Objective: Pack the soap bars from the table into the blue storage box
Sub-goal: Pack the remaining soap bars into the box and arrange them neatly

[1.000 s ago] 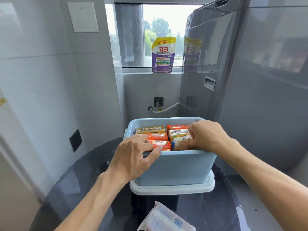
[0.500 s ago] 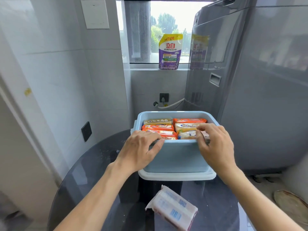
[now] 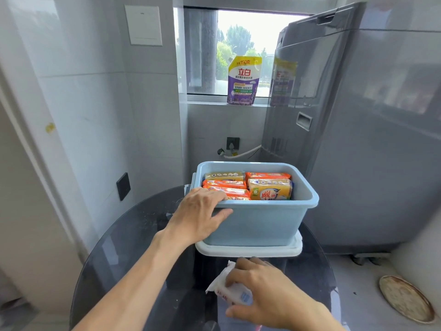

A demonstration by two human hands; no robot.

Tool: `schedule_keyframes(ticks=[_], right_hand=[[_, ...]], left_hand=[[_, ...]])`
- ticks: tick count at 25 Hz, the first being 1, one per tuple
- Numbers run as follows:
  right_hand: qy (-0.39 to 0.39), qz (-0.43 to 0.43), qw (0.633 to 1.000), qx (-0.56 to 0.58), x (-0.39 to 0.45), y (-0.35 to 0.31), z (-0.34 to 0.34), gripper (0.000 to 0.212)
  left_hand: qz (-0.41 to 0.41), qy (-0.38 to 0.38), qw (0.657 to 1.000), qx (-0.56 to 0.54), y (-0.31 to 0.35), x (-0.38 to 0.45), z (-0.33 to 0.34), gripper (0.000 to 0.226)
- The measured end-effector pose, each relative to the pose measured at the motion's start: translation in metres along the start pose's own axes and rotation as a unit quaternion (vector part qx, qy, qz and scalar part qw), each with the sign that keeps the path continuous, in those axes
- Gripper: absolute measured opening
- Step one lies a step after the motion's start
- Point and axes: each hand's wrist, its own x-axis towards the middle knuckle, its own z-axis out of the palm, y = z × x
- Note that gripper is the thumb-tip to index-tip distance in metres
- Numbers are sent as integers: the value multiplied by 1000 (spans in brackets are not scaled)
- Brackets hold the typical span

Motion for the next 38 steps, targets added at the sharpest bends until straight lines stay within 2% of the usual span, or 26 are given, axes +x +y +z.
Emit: schedule_keyframes(ticks=[2, 5, 8, 12, 14, 17, 19, 21, 23, 24, 26, 28, 29, 30, 32, 33, 36, 38], right_hand=[[-24, 30, 998, -39, 0, -1, 5, 64], [-20, 90, 993, -70, 0, -1, 8, 74], [-20, 161, 987, -14, -4, 5, 2, 73], [-82, 158, 979, 104, -20, 19, -9, 67], [-113, 152, 963, 189, -31, 26, -21, 64], [-96, 124, 907, 390, -41, 30, -45, 51], [-56, 91, 845, 525, -44, 32, -63, 47], [-14, 55, 762, 645, -46, 35, -78, 53], [29, 30, 685, 727, -48, 37, -89, 63], [57, 24, 659, 750, -49, 38, -94, 64], [119, 30, 630, 767, -47, 40, -98, 60], [173, 57, 616, 766, -45, 44, -98, 58], [197, 75, 607, 767, -44, 47, -98, 58], [221, 89, 593, 769, -43, 51, -98, 58], [262, 95, 557, 782, -43, 57, -100, 55], [276, 92, 541, 789, -42, 60, -101, 54], [302, 92, 521, 793, -37, 66, -99, 48], [309, 93, 514, 795, -34, 69, -98, 45]], left_hand=[[-3, 0, 1000, 1, 1, -1, -1, 22], [-6, -6, 1000, 9, 5, 2, -5, 15], [-6, -34, 999, -9, 1, 5, -14, 8], [-40, -156, 984, -76, -22, 7, -37, 23], [-75, -183, 977, -81, -34, 7, -51, 30], [-114, -174, 977, -52, -38, -1, -65, 33], [-62, -122, 990, 19, -23, -5, -62, 30], [9, -93, 994, 47, 5, -7, -54, 24], [-1, -147, 989, 9, 28, 4, -47, 21], [-29, -204, 978, -12, 35, 15, -43, 31], [-88, -338, 936, -38, 42, 40, -38, 46], [-115, -413, 902, -54, 41, 61, -33, 56], [-95, -418, 902, -55, 39, 68, -30, 52], [-50, -397, 916, -45, 37, 73, -26, 44], [44, -309, 950, -8, 40, 85, -21, 21], [67, -304, 950, -1, 41, 92, -17, 13], [79, -437, 895, 29, 46, 112, -3, 31], [153, -439, 876, 128, 48, 117, 5, 38]])
